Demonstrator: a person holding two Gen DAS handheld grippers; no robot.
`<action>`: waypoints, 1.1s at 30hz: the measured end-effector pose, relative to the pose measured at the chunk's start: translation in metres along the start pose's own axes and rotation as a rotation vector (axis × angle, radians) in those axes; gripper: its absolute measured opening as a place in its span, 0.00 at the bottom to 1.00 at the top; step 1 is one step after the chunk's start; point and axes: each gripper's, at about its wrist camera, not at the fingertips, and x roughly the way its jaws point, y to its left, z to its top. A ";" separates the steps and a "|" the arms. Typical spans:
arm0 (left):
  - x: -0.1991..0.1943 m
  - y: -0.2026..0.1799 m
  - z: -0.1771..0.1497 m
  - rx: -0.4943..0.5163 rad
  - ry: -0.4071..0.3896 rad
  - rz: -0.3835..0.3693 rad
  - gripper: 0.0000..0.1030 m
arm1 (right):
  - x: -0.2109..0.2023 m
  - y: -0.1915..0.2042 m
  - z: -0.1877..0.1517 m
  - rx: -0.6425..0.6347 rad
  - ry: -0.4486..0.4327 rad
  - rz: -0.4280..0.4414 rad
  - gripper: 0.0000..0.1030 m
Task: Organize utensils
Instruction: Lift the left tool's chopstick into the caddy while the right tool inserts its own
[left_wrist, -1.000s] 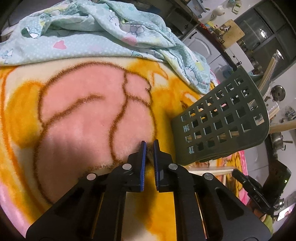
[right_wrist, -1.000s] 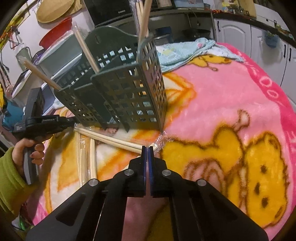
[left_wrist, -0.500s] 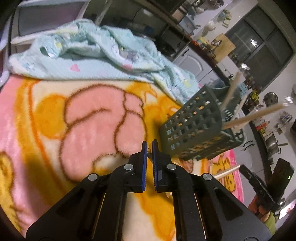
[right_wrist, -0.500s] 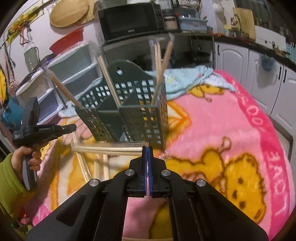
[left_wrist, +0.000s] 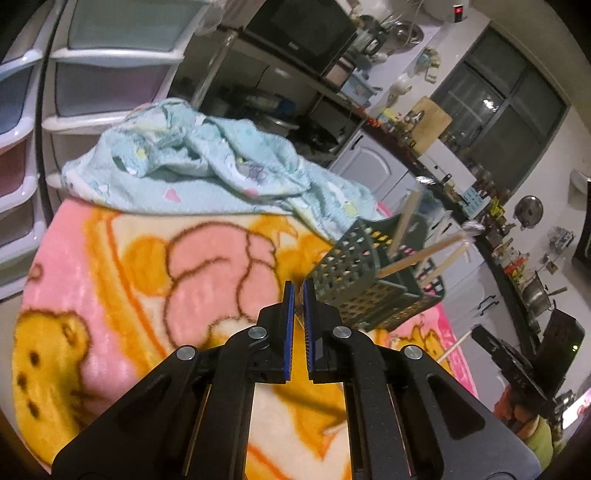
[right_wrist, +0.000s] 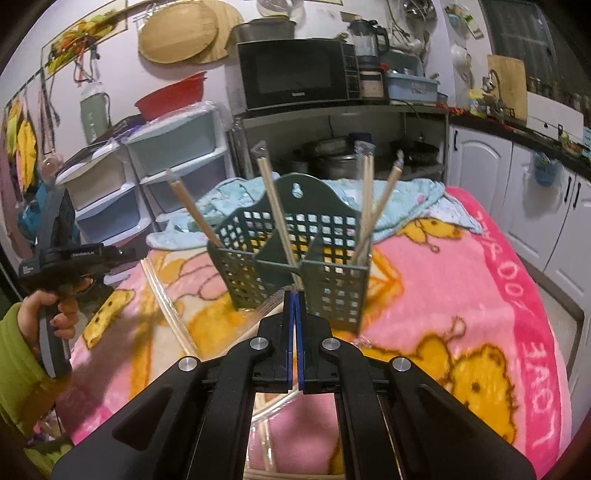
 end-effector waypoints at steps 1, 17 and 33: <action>-0.004 -0.004 0.000 0.005 -0.008 -0.009 0.02 | -0.001 0.002 0.001 -0.006 -0.004 0.003 0.01; -0.029 -0.071 0.005 0.110 -0.043 -0.198 0.02 | -0.030 0.022 0.014 -0.046 -0.086 0.028 0.01; -0.035 -0.129 0.020 0.220 -0.091 -0.319 0.02 | -0.073 0.021 0.040 -0.034 -0.209 -0.001 0.01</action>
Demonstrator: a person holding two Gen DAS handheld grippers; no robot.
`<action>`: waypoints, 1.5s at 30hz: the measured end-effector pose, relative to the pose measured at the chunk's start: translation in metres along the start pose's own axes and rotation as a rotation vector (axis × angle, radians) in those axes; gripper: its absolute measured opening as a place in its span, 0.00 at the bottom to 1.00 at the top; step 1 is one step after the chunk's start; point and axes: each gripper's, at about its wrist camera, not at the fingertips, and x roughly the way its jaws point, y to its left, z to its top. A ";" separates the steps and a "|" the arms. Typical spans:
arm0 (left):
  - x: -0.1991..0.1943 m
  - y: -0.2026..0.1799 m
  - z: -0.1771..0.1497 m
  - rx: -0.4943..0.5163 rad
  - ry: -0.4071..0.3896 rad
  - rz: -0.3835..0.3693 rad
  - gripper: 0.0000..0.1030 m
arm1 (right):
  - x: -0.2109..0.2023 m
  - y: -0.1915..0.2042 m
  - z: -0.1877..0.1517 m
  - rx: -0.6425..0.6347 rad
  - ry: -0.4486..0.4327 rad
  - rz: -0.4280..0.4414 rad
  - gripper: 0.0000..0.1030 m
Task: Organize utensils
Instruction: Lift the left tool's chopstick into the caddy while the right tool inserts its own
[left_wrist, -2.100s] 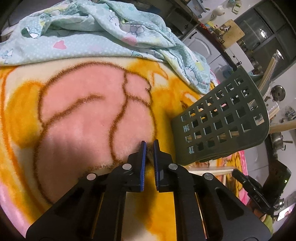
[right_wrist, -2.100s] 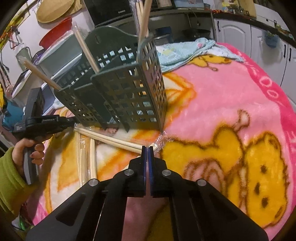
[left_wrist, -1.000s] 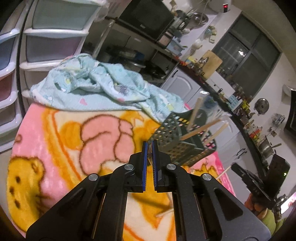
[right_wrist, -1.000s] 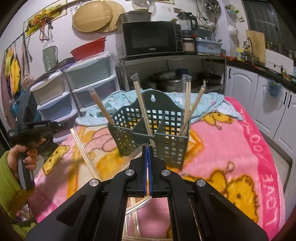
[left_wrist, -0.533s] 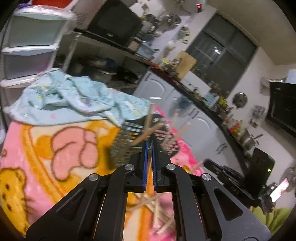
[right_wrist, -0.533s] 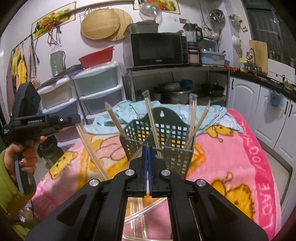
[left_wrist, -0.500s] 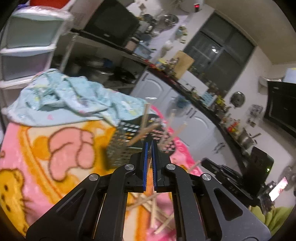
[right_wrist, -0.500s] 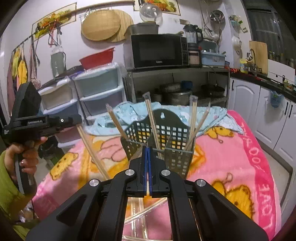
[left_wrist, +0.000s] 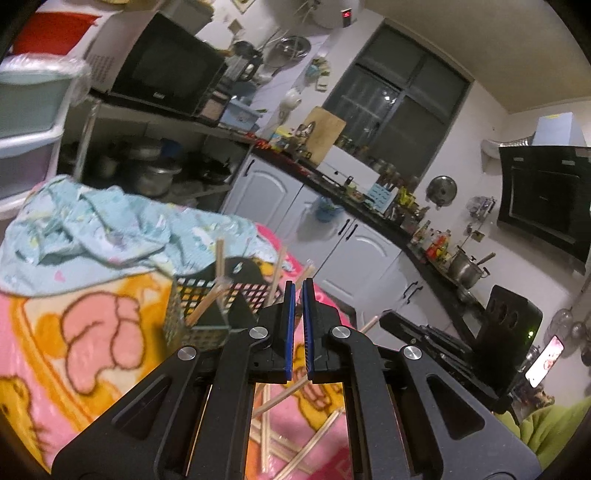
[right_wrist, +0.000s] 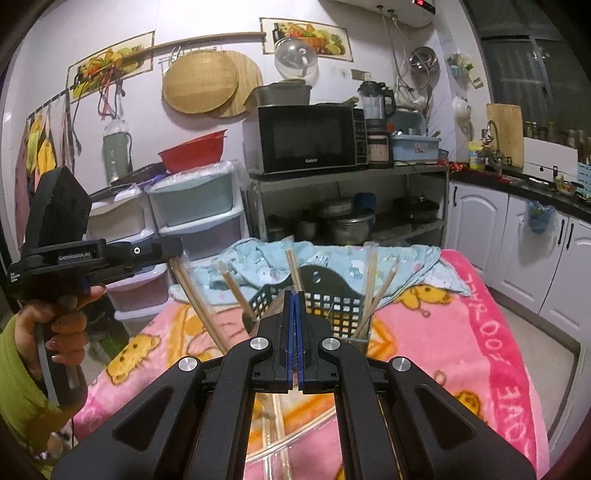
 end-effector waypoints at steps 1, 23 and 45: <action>0.001 -0.003 0.003 0.007 -0.006 -0.006 0.02 | -0.001 -0.001 0.001 0.003 -0.006 -0.004 0.01; 0.038 -0.041 0.066 0.106 -0.076 -0.013 0.02 | -0.007 -0.025 0.065 0.014 -0.163 -0.119 0.01; 0.076 -0.035 0.084 0.125 -0.103 0.035 0.02 | 0.034 -0.033 0.075 -0.026 -0.156 -0.220 0.01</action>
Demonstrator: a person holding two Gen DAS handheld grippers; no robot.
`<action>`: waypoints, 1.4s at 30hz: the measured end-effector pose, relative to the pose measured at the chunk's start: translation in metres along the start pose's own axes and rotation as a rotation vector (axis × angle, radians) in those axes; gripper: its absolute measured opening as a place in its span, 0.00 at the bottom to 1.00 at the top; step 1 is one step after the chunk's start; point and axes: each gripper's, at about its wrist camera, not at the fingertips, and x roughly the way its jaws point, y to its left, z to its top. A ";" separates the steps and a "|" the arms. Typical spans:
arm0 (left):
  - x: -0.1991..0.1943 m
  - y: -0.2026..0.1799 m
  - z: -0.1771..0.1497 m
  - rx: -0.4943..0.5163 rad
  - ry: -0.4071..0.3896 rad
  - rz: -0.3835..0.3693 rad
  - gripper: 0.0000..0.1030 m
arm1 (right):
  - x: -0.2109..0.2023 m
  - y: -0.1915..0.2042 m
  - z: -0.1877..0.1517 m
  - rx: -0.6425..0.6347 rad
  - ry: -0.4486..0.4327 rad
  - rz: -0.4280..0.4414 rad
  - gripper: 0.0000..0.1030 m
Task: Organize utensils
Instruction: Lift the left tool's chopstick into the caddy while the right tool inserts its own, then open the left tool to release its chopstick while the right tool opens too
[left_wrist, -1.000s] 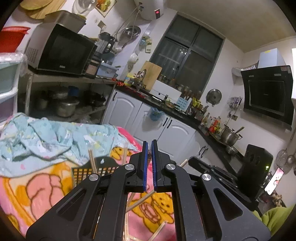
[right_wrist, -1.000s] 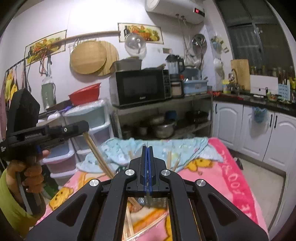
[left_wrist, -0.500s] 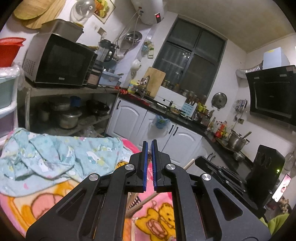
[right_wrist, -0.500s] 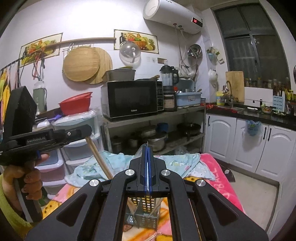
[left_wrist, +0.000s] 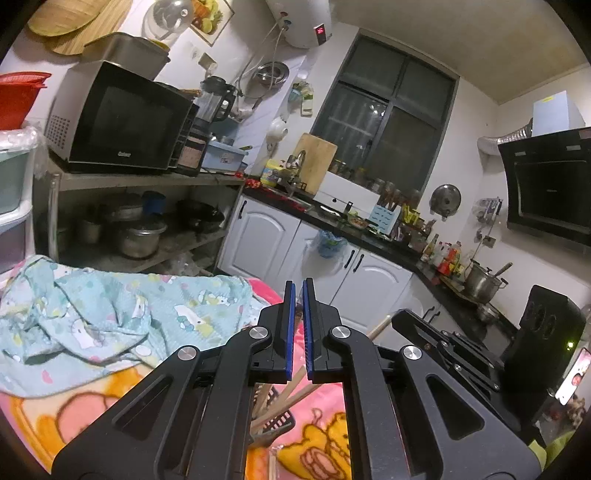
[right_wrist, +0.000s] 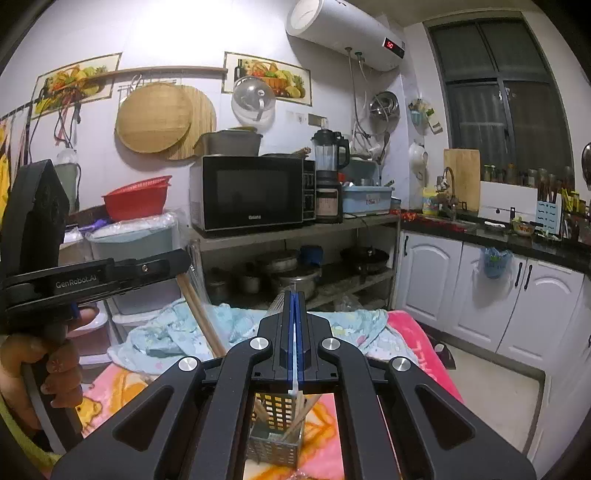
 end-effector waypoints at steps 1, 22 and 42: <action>0.002 0.001 -0.001 0.002 -0.001 0.004 0.02 | 0.002 0.000 -0.002 -0.002 0.006 0.000 0.01; 0.019 0.019 -0.027 -0.027 0.037 0.029 0.02 | 0.030 0.005 -0.030 0.011 0.090 0.017 0.01; 0.011 0.030 -0.034 -0.061 0.050 0.068 0.50 | 0.035 -0.002 -0.042 0.076 0.153 0.057 0.29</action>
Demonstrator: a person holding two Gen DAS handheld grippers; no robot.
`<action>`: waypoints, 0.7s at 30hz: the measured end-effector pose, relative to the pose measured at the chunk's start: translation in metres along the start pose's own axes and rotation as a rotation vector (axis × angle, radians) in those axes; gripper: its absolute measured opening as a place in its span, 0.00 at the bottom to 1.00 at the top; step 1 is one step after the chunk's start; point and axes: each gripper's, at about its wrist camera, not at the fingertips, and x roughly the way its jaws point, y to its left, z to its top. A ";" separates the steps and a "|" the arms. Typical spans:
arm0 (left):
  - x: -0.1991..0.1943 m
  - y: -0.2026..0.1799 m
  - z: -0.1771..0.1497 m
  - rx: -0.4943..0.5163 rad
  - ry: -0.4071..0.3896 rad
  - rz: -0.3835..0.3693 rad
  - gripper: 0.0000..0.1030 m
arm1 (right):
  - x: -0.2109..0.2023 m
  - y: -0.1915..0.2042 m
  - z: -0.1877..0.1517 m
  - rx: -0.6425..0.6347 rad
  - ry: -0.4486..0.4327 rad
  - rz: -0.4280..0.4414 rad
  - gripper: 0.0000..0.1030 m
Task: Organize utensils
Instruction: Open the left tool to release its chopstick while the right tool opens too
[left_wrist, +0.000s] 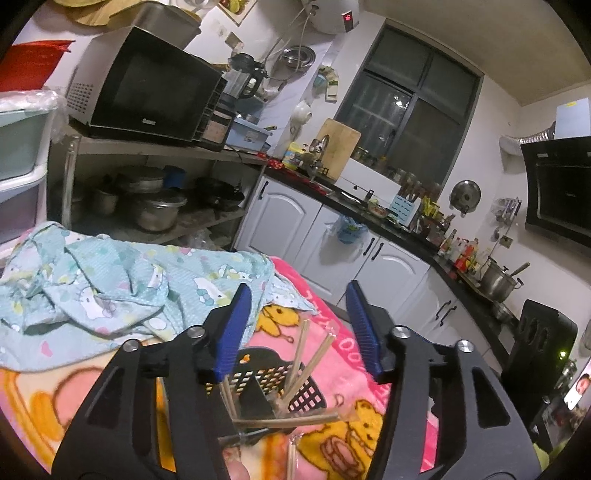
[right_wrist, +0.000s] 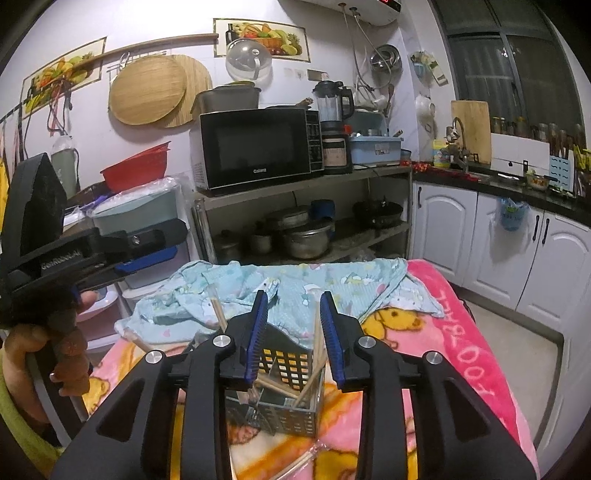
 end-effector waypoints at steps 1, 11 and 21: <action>-0.002 0.000 0.000 -0.001 -0.002 0.002 0.54 | -0.001 -0.001 -0.001 0.004 0.002 0.001 0.30; -0.018 0.002 0.002 -0.024 -0.022 0.023 0.82 | -0.012 -0.003 -0.005 0.020 0.004 -0.005 0.36; -0.040 0.003 -0.003 -0.037 -0.022 0.063 0.90 | -0.027 -0.006 -0.013 0.036 0.009 -0.005 0.43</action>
